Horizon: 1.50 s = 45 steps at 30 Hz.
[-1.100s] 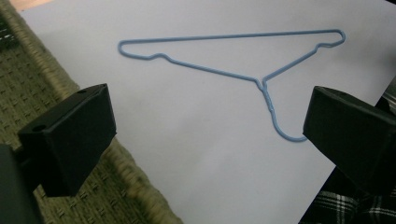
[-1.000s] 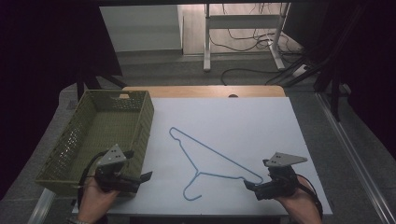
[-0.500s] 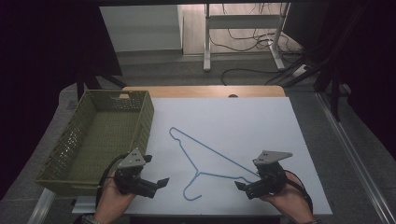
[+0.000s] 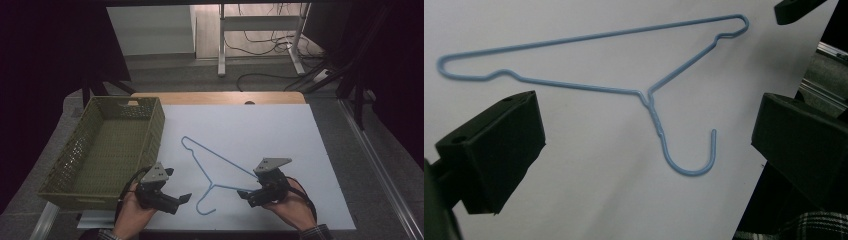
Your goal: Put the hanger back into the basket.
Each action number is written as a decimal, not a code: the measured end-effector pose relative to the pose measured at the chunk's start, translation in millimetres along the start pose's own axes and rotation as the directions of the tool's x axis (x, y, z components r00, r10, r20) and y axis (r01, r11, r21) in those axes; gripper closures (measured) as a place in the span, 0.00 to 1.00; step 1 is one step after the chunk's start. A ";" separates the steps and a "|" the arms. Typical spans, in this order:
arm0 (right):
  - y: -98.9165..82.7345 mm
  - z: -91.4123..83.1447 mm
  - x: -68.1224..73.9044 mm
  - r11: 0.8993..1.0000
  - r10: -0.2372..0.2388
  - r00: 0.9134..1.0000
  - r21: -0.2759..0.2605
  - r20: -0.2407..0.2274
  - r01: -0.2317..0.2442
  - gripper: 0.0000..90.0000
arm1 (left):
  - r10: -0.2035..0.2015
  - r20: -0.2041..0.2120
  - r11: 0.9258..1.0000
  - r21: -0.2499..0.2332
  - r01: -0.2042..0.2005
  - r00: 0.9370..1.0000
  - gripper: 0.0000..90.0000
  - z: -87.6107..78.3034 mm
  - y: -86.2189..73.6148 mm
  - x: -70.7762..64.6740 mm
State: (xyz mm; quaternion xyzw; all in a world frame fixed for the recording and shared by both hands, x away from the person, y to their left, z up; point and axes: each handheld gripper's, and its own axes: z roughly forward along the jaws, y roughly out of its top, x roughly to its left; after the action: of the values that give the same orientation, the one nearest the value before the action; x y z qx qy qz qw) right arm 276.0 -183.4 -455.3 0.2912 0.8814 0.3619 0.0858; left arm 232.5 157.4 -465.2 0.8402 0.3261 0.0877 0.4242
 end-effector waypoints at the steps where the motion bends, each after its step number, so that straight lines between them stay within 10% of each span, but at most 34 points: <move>1: 0.6 0.9 -0.2 1.000 -0.002 1.000 0.000 -0.003 0.002 0.13 | -0.006 0.011 1.000 -0.003 0.006 1.000 0.01 2.9 -0.4 0.1; 17: 11.3 44.7 -0.6 0.995 -0.063 0.997 0.073 -0.055 0.067 0.47 | -0.022 0.026 0.999 0.025 0.021 0.999 0.01 33.9 -6.8 5.7; 26: 13.9 76.7 -2.0 0.974 -0.162 0.981 0.141 -0.110 0.177 0.81 | -0.022 0.005 0.998 0.057 0.022 1.000 0.01 41.1 -11.3 9.0; 45: 15.2 93.9 -9.8 0.933 -0.276 0.942 0.181 -0.190 0.310 0.95 | -0.047 0.035 0.996 0.082 0.044 0.998 0.03 43.3 -9.6 4.9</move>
State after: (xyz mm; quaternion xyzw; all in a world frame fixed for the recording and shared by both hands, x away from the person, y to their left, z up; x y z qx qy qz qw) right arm 324.9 -125.2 -513.3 0.1334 0.9520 0.2731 0.0361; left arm 250.1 136.1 -500.3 0.8506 0.3408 0.0492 0.3974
